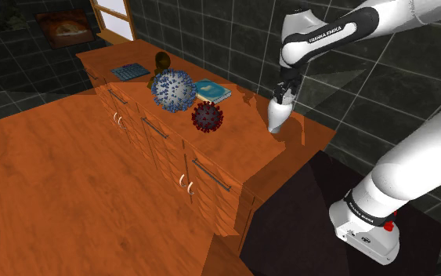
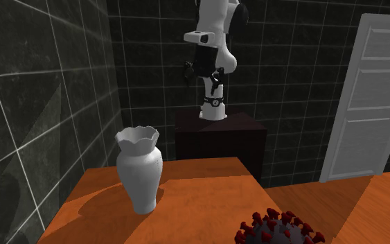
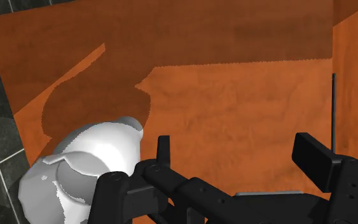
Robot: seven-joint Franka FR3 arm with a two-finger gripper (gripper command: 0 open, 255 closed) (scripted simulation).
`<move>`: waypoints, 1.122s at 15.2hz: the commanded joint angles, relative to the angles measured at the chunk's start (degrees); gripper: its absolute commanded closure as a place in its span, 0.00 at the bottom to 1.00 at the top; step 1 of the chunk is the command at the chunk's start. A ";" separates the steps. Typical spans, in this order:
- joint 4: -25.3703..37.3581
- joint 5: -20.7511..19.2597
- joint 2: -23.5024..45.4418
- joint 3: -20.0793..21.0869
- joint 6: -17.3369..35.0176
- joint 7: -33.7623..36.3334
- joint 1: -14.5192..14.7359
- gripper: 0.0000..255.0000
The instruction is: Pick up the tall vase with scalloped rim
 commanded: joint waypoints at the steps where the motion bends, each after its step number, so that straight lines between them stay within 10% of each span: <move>1: 2.61 -1.39 4.25 -0.37 1.89 0.50 -0.54 0.00; 17: 28.45 -8.22 33.86 -4.93 8.45 1.32 -4.51 0.00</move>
